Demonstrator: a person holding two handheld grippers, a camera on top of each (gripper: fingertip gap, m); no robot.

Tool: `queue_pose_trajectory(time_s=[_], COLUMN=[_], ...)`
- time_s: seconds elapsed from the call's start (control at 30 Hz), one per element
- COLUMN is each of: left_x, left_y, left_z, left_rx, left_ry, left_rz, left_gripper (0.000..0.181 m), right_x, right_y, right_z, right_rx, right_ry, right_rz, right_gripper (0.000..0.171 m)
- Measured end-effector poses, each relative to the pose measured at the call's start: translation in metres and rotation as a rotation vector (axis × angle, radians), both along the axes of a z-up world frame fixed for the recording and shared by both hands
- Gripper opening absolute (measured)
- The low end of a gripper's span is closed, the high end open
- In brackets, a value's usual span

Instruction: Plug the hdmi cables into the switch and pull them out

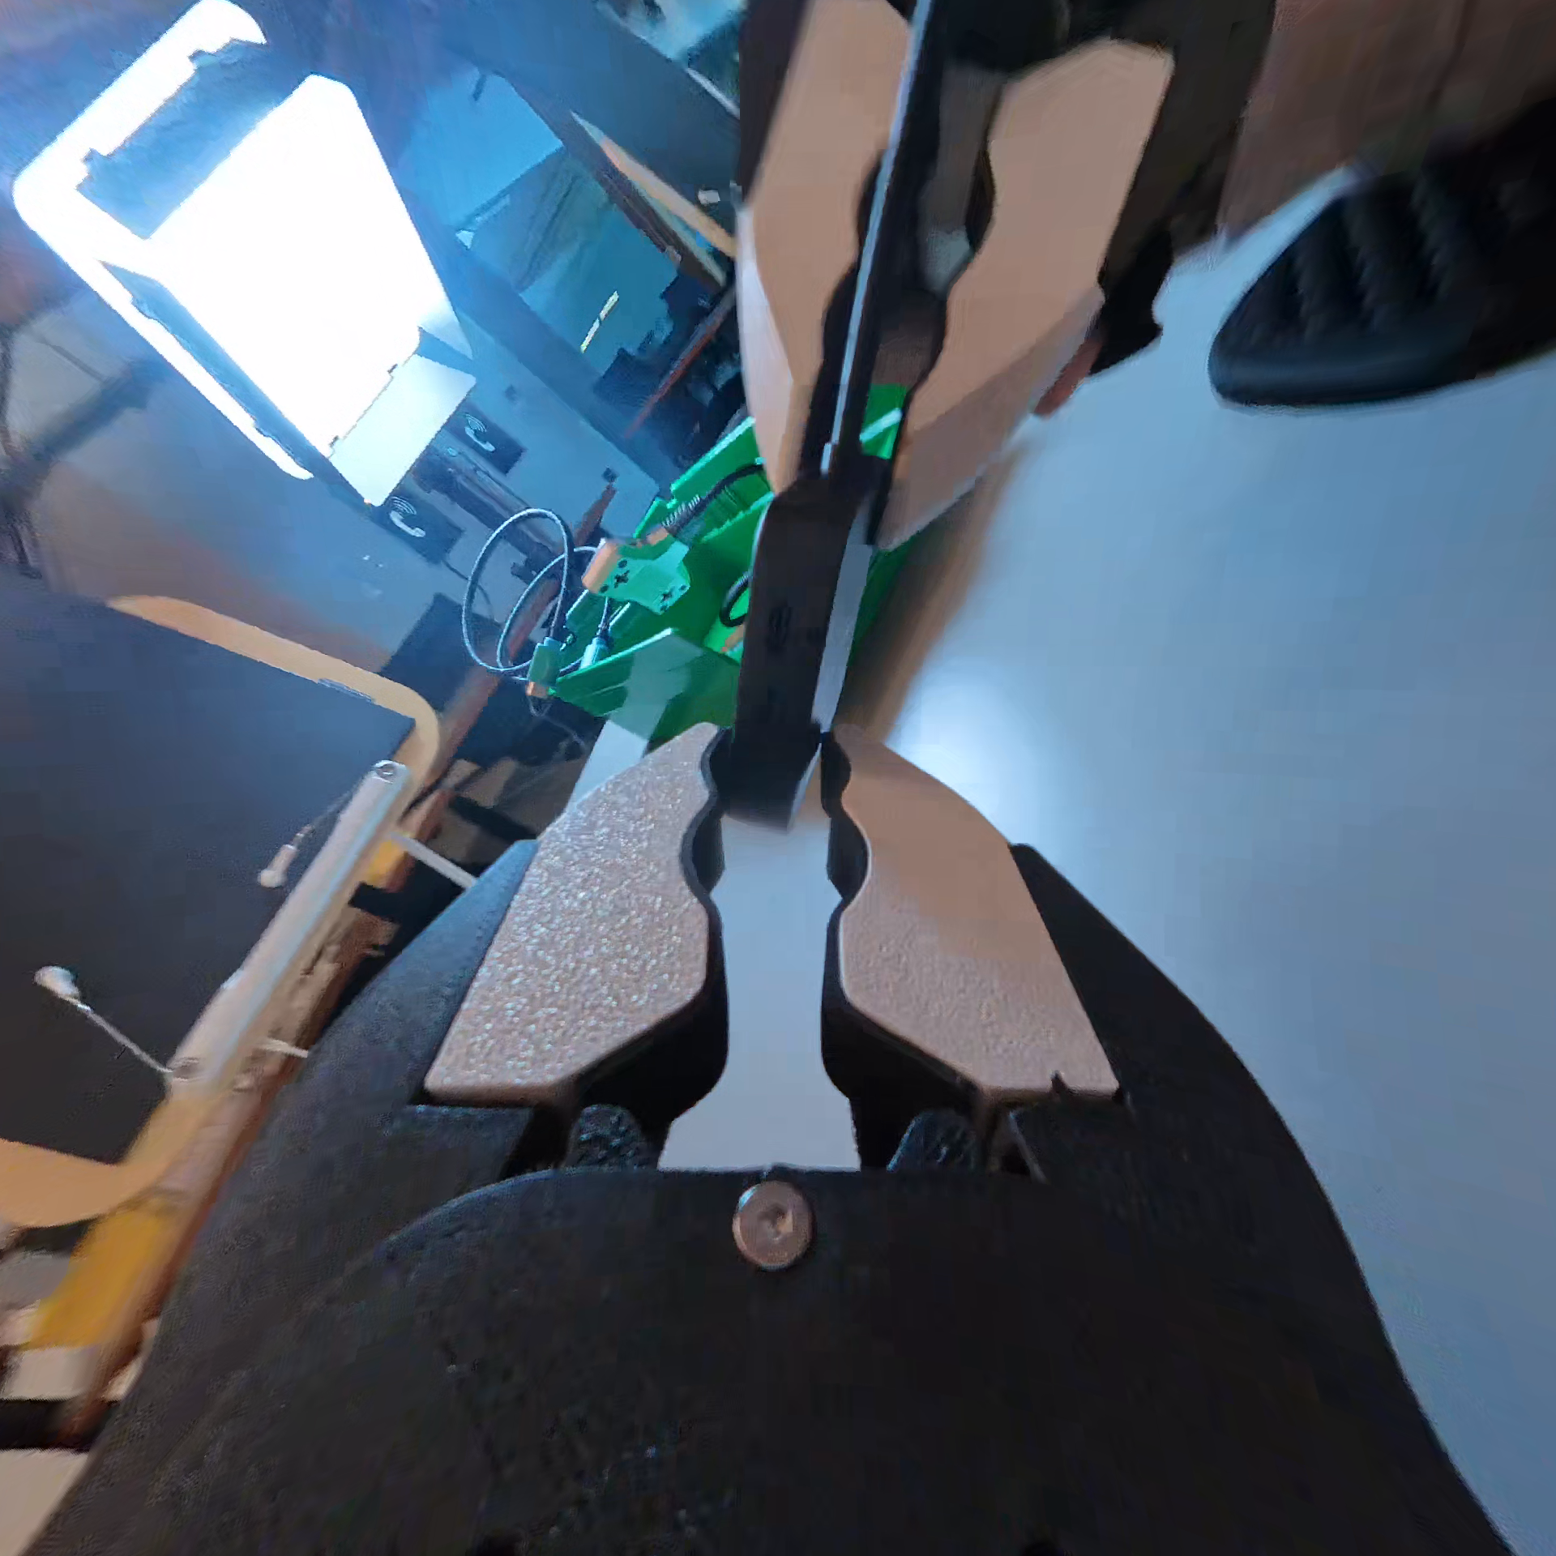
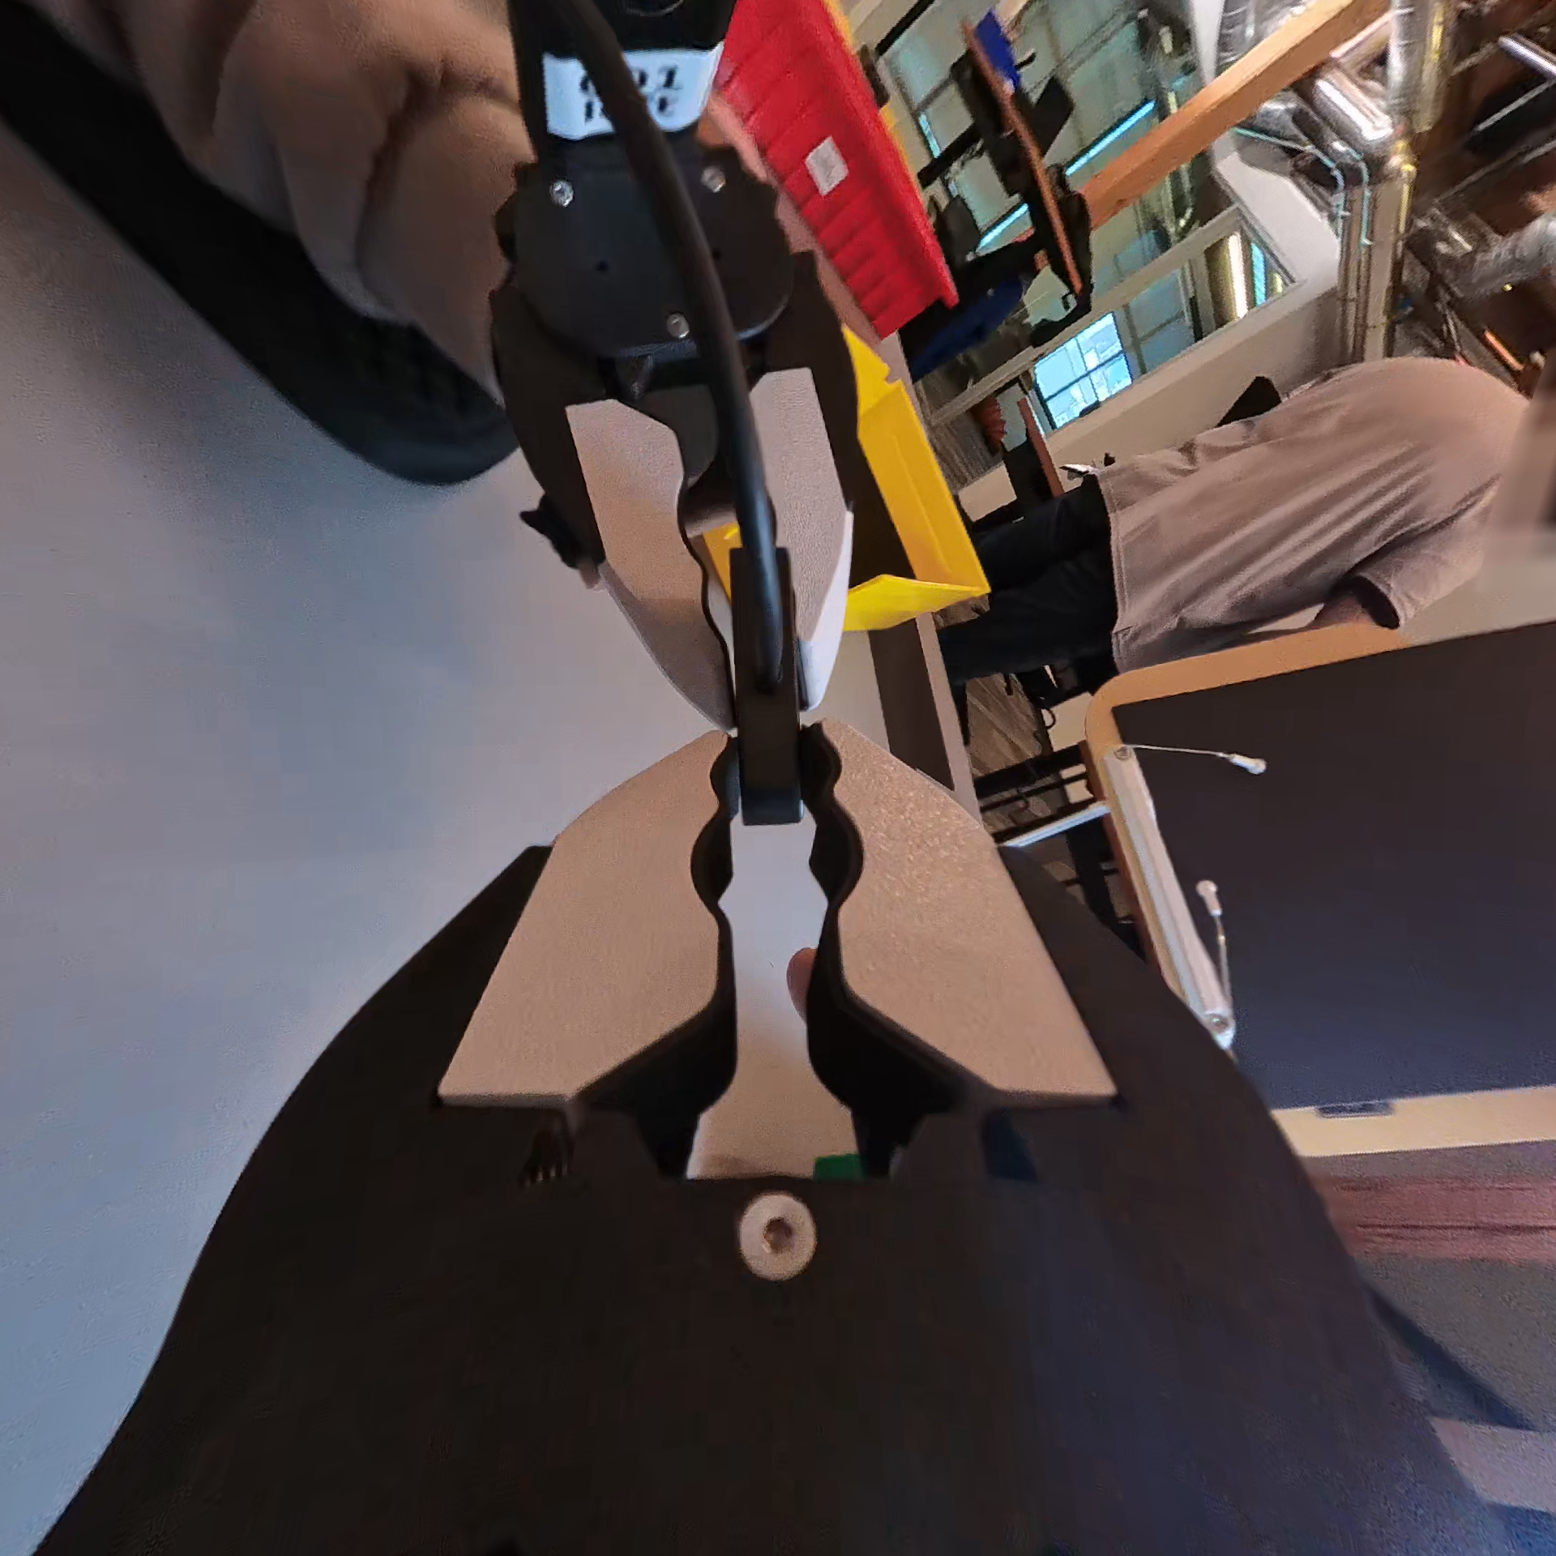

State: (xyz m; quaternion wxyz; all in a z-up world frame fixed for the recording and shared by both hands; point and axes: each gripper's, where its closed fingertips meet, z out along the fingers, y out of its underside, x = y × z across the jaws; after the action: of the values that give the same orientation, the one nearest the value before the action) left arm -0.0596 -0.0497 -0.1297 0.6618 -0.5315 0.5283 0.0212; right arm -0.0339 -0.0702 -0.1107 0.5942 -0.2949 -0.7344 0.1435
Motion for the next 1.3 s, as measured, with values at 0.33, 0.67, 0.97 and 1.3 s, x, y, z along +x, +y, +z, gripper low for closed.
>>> queue_pose_trajectory(time_s=[0.33,0.67,0.97,1.3], left_x=[0.018,0.021,-0.103,-0.268], left_y=[-0.023,-0.017,0.029,0.081], left_z=[0.013,-0.011,0.072,-0.060], left_rx=[0.158,0.122,0.077,-0.994], left_ry=[0.074,0.181,-0.188,-0.074], left_rz=[-0.098,-0.074,0.261,0.784], left_gripper=[0.015,0.017,0.017,0.028], right_x=[0.000,-0.012,0.019,0.024], right_y=[-0.012,-0.007,0.041,0.058], right_z=[0.011,-0.025,0.020,0.011], right_rx=[0.118,0.307,0.203,0.184], right_ry=[0.087,-0.065,0.105,0.070], right_rz=[0.032,-0.055,-0.221,-0.268], right_gripper=[0.032,0.014,0.014,0.014])
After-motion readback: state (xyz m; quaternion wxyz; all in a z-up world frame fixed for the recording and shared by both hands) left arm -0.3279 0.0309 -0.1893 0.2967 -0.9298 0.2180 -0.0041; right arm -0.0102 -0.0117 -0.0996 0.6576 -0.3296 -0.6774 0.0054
